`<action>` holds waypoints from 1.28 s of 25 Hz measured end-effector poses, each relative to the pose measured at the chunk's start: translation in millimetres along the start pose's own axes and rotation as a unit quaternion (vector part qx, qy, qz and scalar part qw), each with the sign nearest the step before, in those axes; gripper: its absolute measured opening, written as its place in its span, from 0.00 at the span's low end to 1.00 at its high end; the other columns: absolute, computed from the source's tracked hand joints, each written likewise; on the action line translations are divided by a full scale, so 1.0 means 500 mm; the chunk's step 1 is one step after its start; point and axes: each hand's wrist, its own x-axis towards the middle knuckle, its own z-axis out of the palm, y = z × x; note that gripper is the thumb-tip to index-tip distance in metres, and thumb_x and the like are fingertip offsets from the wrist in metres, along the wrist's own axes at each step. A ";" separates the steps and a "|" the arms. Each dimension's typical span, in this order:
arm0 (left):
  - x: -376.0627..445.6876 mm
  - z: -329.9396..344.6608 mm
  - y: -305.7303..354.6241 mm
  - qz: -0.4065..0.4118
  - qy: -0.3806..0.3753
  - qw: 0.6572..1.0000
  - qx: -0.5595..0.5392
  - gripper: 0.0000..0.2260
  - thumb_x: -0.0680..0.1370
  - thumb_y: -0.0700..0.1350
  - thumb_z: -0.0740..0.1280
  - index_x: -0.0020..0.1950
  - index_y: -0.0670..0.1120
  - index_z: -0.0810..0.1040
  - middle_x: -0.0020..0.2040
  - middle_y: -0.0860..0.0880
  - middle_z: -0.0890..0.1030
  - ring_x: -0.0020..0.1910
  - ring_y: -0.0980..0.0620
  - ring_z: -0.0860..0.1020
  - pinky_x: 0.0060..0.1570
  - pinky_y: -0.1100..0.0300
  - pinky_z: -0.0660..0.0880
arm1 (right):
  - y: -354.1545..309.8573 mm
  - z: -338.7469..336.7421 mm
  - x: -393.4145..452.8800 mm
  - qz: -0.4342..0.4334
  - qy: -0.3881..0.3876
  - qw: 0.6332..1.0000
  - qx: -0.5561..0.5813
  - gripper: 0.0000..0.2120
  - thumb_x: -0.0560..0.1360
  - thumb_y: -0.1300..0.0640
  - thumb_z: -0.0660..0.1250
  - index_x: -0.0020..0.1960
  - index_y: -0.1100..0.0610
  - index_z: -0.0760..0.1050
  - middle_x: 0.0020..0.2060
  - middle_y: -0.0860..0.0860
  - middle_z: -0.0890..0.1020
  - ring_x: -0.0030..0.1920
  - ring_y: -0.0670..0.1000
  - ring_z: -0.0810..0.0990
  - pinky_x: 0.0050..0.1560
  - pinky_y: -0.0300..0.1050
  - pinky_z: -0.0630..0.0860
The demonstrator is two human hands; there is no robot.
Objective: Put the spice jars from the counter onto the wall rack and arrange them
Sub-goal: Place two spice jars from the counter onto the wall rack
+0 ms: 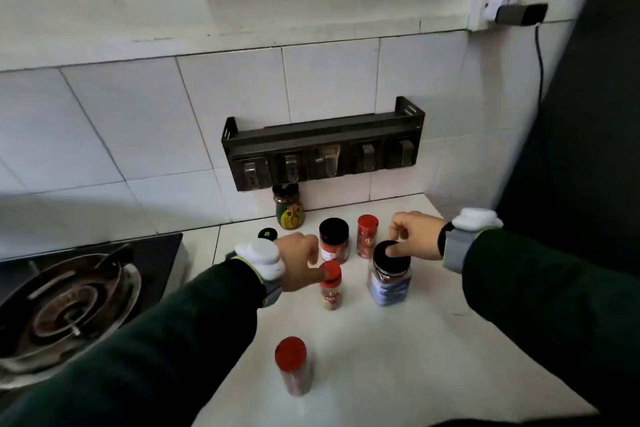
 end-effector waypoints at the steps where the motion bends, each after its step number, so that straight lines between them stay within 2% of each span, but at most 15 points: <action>1: 0.007 0.017 0.003 -0.003 -0.017 1.000 -0.007 0.19 0.72 0.58 0.68 0.56 0.48 0.73 0.57 0.45 0.77 0.53 0.44 0.77 0.53 0.53 0.74 | 0.007 0.014 0.003 0.010 -0.002 1.000 0.000 0.17 0.69 0.49 0.72 0.54 0.52 0.72 0.55 0.54 0.74 0.53 0.57 0.77 0.52 0.47 0.74; 4: 0.038 0.075 0.010 -0.008 -0.057 0.998 -0.021 0.30 0.71 0.56 0.71 0.69 0.49 0.65 0.64 0.43 0.71 0.59 0.41 0.75 0.59 0.50 0.73 | 0.027 0.058 0.026 0.029 -0.031 0.999 -0.021 0.35 0.66 0.50 0.75 0.69 0.50 0.64 0.64 0.56 0.67 0.62 0.60 0.73 0.62 0.49 0.73; 6: 0.058 0.101 0.013 0.003 -0.081 0.996 -0.025 0.35 0.70 0.56 0.71 0.73 0.51 0.60 0.67 0.43 0.69 0.62 0.40 0.74 0.60 0.49 0.73 | 0.037 0.089 0.045 0.009 -0.057 0.997 -0.047 0.44 0.63 0.50 0.77 0.72 0.47 0.58 0.66 0.56 0.66 0.65 0.60 0.72 0.65 0.50 0.72; 8: 0.075 0.120 0.009 0.016 -0.106 0.994 -0.017 0.37 0.71 0.55 0.71 0.74 0.52 0.57 0.68 0.43 0.68 0.63 0.39 0.73 0.61 0.50 0.73 | 0.049 0.116 0.059 -0.008 -0.060 0.996 -0.068 0.47 0.62 0.52 0.76 0.74 0.46 0.54 0.66 0.56 0.64 0.64 0.60 0.73 0.66 0.48 0.71; 11: 0.087 0.134 0.006 0.018 -0.120 0.992 -0.026 0.34 0.71 0.53 0.71 0.73 0.52 0.58 0.67 0.44 0.70 0.62 0.40 0.75 0.60 0.51 0.73 | 0.061 0.142 0.065 -0.046 -0.022 0.996 -0.070 0.44 0.61 0.51 0.75 0.72 0.47 0.57 0.64 0.55 0.65 0.56 0.62 0.78 0.61 0.51 0.74; 15: 0.091 0.135 0.002 0.028 -0.102 0.994 -0.018 0.26 0.72 0.50 0.69 0.68 0.51 0.64 0.62 0.43 0.74 0.58 0.40 0.76 0.56 0.51 0.74 | 0.062 0.136 0.068 -0.064 -0.019 0.993 -0.096 0.42 0.59 0.46 0.76 0.66 0.48 0.58 0.59 0.54 0.69 0.50 0.61 0.80 0.53 0.55 0.79; 19: 0.075 0.129 0.002 0.040 -0.080 0.996 -0.027 0.20 0.72 0.49 0.69 0.61 0.48 0.69 0.58 0.45 0.77 0.54 0.41 0.77 0.51 0.54 0.74 | 0.057 0.132 0.051 -0.061 -0.015 0.994 -0.089 0.40 0.60 0.46 0.76 0.64 0.51 0.59 0.56 0.55 0.70 0.49 0.61 0.80 0.53 0.53 0.78; 24: 0.052 0.104 0.008 0.055 -0.098 0.993 -0.023 0.20 0.71 0.49 0.71 0.60 0.48 0.70 0.57 0.46 0.78 0.53 0.42 0.77 0.48 0.57 0.72 | 0.049 0.120 0.028 -0.072 -0.042 0.993 -0.082 0.39 0.59 0.49 0.77 0.63 0.49 0.60 0.54 0.52 0.71 0.52 0.58 0.78 0.52 0.51 0.78; 28: 0.044 0.029 0.024 0.069 -0.095 0.993 -0.013 0.25 0.70 0.51 0.73 0.64 0.50 0.69 0.58 0.46 0.78 0.55 0.43 0.77 0.48 0.59 0.69 | 0.029 0.047 0.026 -0.097 -0.040 0.992 -0.074 0.37 0.56 0.50 0.79 0.59 0.49 0.64 0.53 0.50 0.75 0.51 0.54 0.78 0.50 0.51 0.79; 32: 0.060 -0.105 0.032 0.091 -0.026 0.995 -0.017 0.22 0.67 0.52 0.75 0.58 0.52 0.72 0.53 0.50 0.80 0.51 0.47 0.78 0.49 0.58 0.75 | -0.006 -0.095 0.031 -0.123 0.024 0.990 -0.056 0.35 0.56 0.50 0.81 0.56 0.48 0.66 0.51 0.47 0.76 0.50 0.51 0.78 0.50 0.50 0.81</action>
